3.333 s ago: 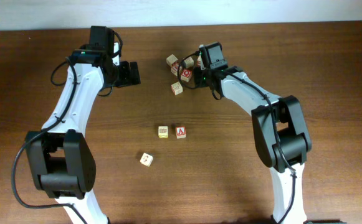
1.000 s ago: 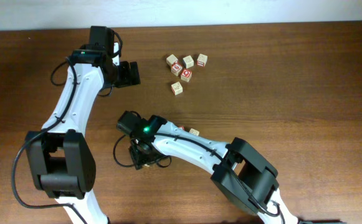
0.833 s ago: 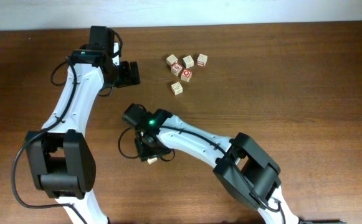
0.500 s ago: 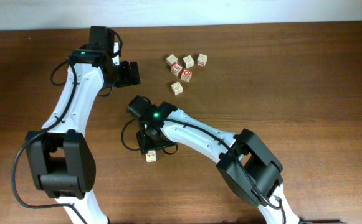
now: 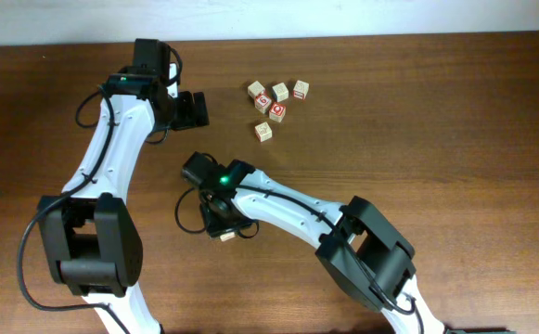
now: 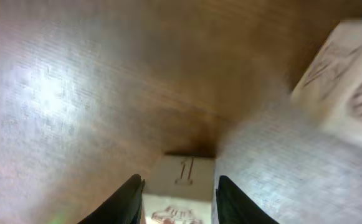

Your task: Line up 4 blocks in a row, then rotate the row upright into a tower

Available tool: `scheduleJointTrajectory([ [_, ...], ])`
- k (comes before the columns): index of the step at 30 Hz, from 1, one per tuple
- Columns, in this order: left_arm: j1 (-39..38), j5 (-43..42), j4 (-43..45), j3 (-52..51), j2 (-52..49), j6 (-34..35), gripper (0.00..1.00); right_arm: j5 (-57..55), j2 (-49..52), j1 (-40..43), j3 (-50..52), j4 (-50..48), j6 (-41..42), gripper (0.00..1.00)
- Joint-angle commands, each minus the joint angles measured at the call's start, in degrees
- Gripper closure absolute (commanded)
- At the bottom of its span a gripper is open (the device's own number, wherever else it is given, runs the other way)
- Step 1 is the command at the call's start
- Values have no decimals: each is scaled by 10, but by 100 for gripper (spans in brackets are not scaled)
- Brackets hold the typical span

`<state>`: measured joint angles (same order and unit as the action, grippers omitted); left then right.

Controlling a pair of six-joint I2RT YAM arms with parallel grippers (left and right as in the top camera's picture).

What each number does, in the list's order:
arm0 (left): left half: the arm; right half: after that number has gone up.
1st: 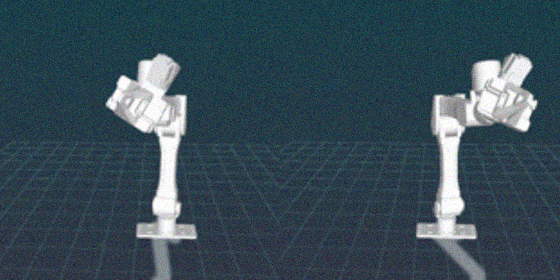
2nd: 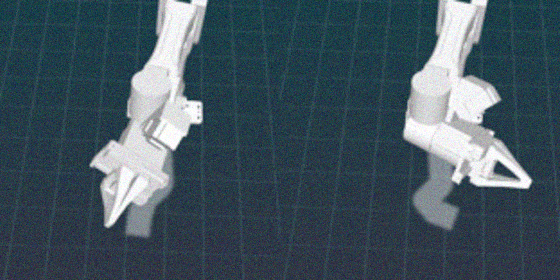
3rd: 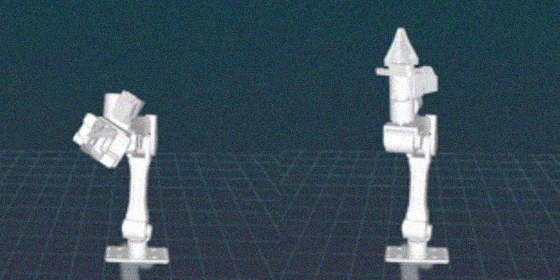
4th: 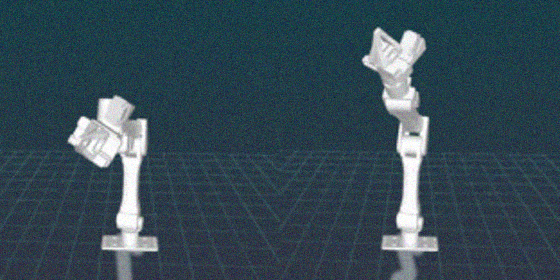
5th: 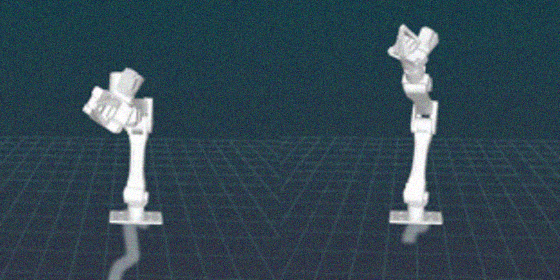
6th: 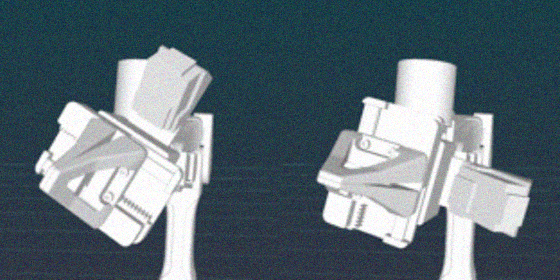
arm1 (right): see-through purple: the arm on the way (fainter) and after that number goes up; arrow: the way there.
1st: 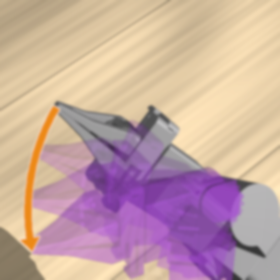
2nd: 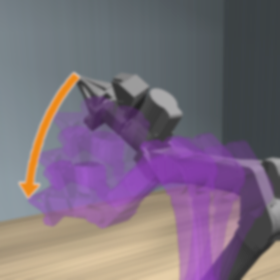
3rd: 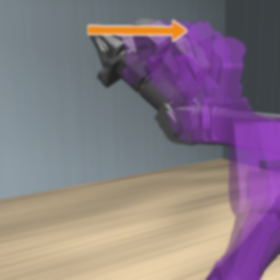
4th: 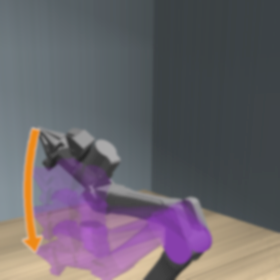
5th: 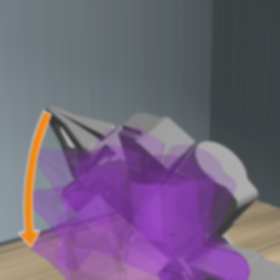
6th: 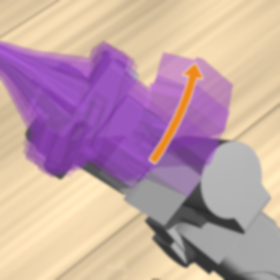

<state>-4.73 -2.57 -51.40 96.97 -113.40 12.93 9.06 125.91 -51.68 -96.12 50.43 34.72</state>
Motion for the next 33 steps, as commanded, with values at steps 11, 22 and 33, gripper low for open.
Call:
scheduleJointTrajectory([
  [11,1,4,-1,7,4,-3,1,34,5,48,-56,3,-34,37],
  [22,1,4,-1,7,4,-3,1,28,12,2,3,23,10,46],
  [33,1,4,-1,7,4,-3,1,-14,12,43,4,-18,16,71],
])
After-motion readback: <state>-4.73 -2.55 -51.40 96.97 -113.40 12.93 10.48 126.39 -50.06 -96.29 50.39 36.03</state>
